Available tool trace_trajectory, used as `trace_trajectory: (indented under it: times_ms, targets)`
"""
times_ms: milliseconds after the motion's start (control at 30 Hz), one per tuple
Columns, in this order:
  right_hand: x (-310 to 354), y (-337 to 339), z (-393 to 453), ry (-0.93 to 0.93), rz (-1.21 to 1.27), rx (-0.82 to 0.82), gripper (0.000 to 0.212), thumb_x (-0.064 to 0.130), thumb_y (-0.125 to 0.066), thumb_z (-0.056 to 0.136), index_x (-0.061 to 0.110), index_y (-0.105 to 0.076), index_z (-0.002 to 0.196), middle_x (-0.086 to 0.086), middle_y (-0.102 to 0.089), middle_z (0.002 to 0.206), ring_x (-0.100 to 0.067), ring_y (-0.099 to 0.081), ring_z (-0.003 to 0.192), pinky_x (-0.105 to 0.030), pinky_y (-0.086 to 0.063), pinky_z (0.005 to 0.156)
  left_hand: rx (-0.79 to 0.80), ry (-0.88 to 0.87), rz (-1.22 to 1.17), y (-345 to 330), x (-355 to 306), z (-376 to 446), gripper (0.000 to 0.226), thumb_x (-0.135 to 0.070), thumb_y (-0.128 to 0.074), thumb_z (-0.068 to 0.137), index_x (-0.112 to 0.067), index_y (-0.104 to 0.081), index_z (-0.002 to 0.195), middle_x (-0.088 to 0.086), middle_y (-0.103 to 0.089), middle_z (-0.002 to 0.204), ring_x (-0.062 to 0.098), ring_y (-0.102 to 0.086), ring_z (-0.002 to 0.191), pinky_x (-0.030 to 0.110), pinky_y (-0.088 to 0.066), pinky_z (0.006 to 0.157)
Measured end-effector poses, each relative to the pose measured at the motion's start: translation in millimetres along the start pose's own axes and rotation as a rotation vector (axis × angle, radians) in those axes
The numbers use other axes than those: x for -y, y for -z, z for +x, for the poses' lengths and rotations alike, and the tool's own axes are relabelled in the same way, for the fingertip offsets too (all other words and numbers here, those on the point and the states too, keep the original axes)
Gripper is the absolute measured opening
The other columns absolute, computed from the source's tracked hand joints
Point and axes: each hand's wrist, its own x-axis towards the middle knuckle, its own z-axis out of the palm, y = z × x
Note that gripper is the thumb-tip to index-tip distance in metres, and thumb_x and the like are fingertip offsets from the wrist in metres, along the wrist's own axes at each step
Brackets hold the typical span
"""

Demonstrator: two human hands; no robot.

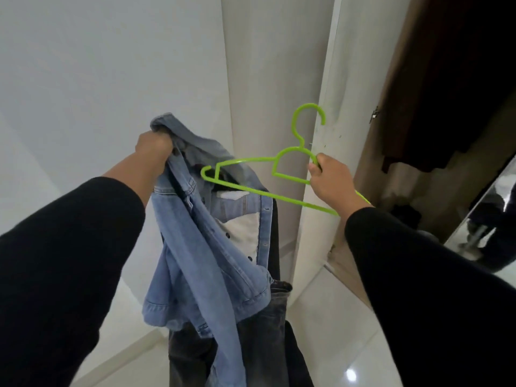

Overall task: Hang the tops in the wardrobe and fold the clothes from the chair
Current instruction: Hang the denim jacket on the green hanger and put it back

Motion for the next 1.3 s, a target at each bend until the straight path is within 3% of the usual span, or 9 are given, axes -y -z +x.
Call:
trace_trajectory:
  times_ms: [67, 200, 433, 600, 767, 933, 1100, 1200, 1300]
  targets:
    - [16.7, -6.1, -5.4, 0.021, 0.015, 0.014, 0.019, 0.020, -0.040, 0.099, 0.009, -0.045, 0.085, -0.026, -0.057, 0.106, -0.040, -0.053, 0.100, -0.034, -0.031, 0.073, -0.025, -0.007, -0.051, 13.1, -6.8, -6.3, 0.035, -0.009, -0.033, 0.100, 0.008, -0.049, 0.126, 0.027, -0.052, 0.130, 0.038, -0.052, 0.117, 0.036, -0.046, 0.086]
    - [56.9, -20.1, -10.7, 0.033, 0.078, 0.020, 0.025, 0.019, -0.039, 0.099, -0.001, -0.052, 0.107, -0.024, -0.057, 0.112, -0.039, -0.052, 0.105, -0.032, -0.028, 0.073, 0.014, -0.114, -0.227, 28.2, -7.0, -23.2, 0.037, -0.016, -0.035, 0.099, 0.003, -0.050, 0.128, 0.021, -0.056, 0.122, 0.024, -0.050, 0.093, 0.033, -0.043, 0.072]
    - [106.7, -48.4, -22.2, 0.058, 0.237, 0.044, 0.018, 0.020, -0.040, 0.098, 0.005, -0.047, 0.091, -0.025, -0.059, 0.101, -0.040, -0.054, 0.096, -0.036, -0.038, 0.075, 0.069, -0.267, -0.309, 68.0, -10.1, -45.1, 0.034, -0.010, -0.035, 0.100, 0.000, -0.050, 0.128, 0.017, -0.056, 0.113, 0.020, -0.048, 0.094, 0.027, -0.040, 0.080]
    - [133.0, -49.9, -31.8, 0.051, 0.432, 0.002, 0.021, 0.020, -0.040, 0.099, 0.008, -0.041, 0.082, -0.010, -0.048, 0.076, -0.028, -0.047, 0.078, -0.034, -0.033, 0.069, 0.084, -0.420, -0.123, 120.4, -12.2, -52.7, 0.024, -0.007, -0.036, 0.098, -0.006, -0.056, 0.112, 0.012, -0.056, 0.104, 0.025, -0.053, 0.097, 0.029, -0.044, 0.073]
    - [155.6, -38.8, -38.7, 0.054, 0.500, -0.045, 0.028, 0.021, -0.040, 0.099, 0.012, -0.036, 0.072, -0.011, -0.049, 0.079, -0.025, -0.044, 0.076, -0.030, -0.028, 0.066, -0.235, -0.343, 0.303, 170.7, -9.3, -66.7, 0.016, -0.005, -0.047, 0.088, -0.003, -0.058, 0.099, 0.022, -0.061, 0.105, 0.040, -0.057, 0.100, 0.036, -0.042, 0.072]
    - [188.0, -34.5, -51.9, -0.069, 0.514, -0.087, 0.031, 0.021, -0.038, 0.100, 0.014, -0.038, 0.069, -0.018, -0.056, 0.093, -0.033, -0.050, 0.088, -0.030, -0.028, 0.069, -0.085, -0.225, 0.250, 190.3, -14.6, -81.0, 0.021, -0.021, -0.049, 0.094, -0.007, -0.051, 0.078, 0.012, -0.062, 0.090, 0.027, -0.063, 0.074, 0.030, -0.050, 0.065]
    - [211.8, -33.1, -58.4, -0.206, 0.587, -0.120, 0.028, 0.022, -0.037, 0.100, 0.002, -0.054, 0.111, -0.018, -0.058, 0.117, -0.035, -0.052, 0.110, -0.035, -0.038, 0.085, 0.031, -0.019, -0.112, 194.4, -15.0, -87.4, 0.042, -0.046, -0.033, 0.098, -0.010, -0.047, 0.113, 0.008, -0.058, 0.106, 0.025, -0.059, 0.093, 0.043, -0.049, 0.085]
    - [219.6, -33.4, -59.9, -0.173, 0.610, -0.135, 0.020, 0.023, -0.038, 0.100, 0.007, -0.049, 0.093, -0.017, -0.059, 0.110, -0.033, -0.054, 0.103, -0.033, -0.034, 0.077, 0.023, -0.026, -0.285, 204.5, -6.8, -80.6, 0.057, -0.052, -0.037, 0.096, -0.005, -0.049, 0.126, 0.009, -0.060, 0.094, 0.024, -0.060, 0.080, 0.040, -0.052, 0.076]
    - [220.0, -32.1, -59.5, -0.072, 0.600, -0.150, 0.022, 0.021, -0.040, 0.099, 0.011, -0.040, 0.080, -0.011, -0.053, 0.089, -0.030, -0.048, 0.085, -0.030, -0.029, 0.070, -0.111, -0.100, -0.247, 216.3, 3.5, -68.7, 0.065, -0.053, -0.040, 0.094, 0.002, -0.048, 0.129, 0.019, -0.059, 0.122, 0.034, -0.059, 0.110, 0.044, -0.050, 0.094]
